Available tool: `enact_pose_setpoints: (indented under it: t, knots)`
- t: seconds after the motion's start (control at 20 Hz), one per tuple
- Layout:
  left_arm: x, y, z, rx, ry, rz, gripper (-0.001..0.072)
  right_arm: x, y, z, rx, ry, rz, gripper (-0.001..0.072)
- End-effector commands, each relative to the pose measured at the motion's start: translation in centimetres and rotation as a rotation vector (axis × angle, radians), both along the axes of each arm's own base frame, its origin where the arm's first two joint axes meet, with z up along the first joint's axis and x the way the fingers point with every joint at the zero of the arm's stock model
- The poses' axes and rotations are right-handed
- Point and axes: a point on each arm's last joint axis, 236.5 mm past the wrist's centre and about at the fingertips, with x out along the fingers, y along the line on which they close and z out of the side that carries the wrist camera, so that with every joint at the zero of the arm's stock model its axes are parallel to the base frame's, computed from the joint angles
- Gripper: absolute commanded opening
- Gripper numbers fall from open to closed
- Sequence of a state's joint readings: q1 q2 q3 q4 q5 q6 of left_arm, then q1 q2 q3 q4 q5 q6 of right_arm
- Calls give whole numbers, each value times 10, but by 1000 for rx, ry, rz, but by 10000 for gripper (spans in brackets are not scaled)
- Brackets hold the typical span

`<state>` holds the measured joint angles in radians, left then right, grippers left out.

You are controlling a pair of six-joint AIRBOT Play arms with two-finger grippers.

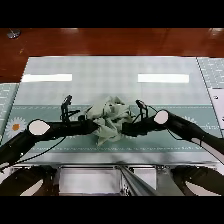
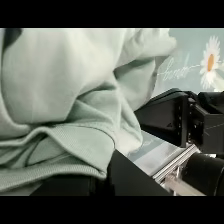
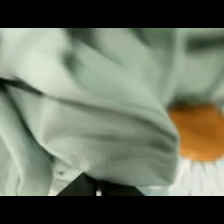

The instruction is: Fold the shirts.

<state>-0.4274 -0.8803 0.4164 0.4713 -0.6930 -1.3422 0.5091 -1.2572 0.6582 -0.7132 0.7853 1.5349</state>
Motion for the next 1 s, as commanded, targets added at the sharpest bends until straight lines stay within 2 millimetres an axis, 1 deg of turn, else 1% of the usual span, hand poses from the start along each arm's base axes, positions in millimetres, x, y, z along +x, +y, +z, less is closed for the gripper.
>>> enact_pose_setpoints:
  t: [0.0, 0.05, 0.1, 0.15, 0.2, 0.25, 0.3, 0.35, 0.4, 0.45, 0.5, 0.55, 0.6, 0.65, 0.7, 0.8, 0.85, 0.95]
  knots:
    - [29, 11, 54, -55, -115, 5, 33, 45, -21, 64, -4, -159, 92, 19]
    - [55, 25, 96, -83, -211, 57, 32, 77, -40, 109, -20, -270, 60, 19]
    - [81, 43, 142, -100, -321, 125, 33, 109, -62, 168, -34, -411, 6, 18]
    - [107, 65, 197, -107, -461, 198, 33, 133, -84, 231, -36, -550, -53, 18]
    - [123, 85, 251, -102, -601, 253, 32, 148, -105, 305, -21, -709, -114, 18]
    - [132, 105, 306, -100, -731, 313, 32, 149, -120, 372, -11, -853, -152, 18]
    - [133, 122, 355, -99, -843, 363, 32, 138, -131, 428, -11, -973, -166, 18]
    - [127, 135, 400, -99, -943, 398, 32, 120, -140, 473, -31, -1072, -161, 18]
    - [117, 144, 435, -100, -1017, 418, 32, 96, -147, 506, -68, -1147, -147, 19]
    - [102, 149, 466, -90, -1086, 418, 32, 75, -153, 527, -110, -1199, -136, 19]
    - [87, 151, 487, -70, -1140, 407, 32, 52, -162, 543, -160, -1245, -139, 19]
    - [71, 154, 505, -24, -1197, 404, 32, 31, -172, 551, -205, -1279, -157, 19]
    - [56, 161, 516, 31, -1239, 420, 32, 11, -189, 554, -276, -1295, -188, 19]
    - [43, 169, 523, 87, -1259, 458, 32, -9, -204, 552, -336, -1290, -220, 19]
    - [32, 179, 523, 152, -1261, 496, 32, -29, -217, 549, -391, -1282, -245, 19]
    - [14, 197, 507, 278, -1200, 571, 32, -64, -234, 541, -454, -1253, -277, 19]
    - [4, 200, 497, 336, -1172, 576, 33, -78, -236, 535, -465, -1236, -276, 19]
    - [-14, 192, 481, 392, -1134, 531, 33, -100, -238, 525, -470, -1205, -268, 20]
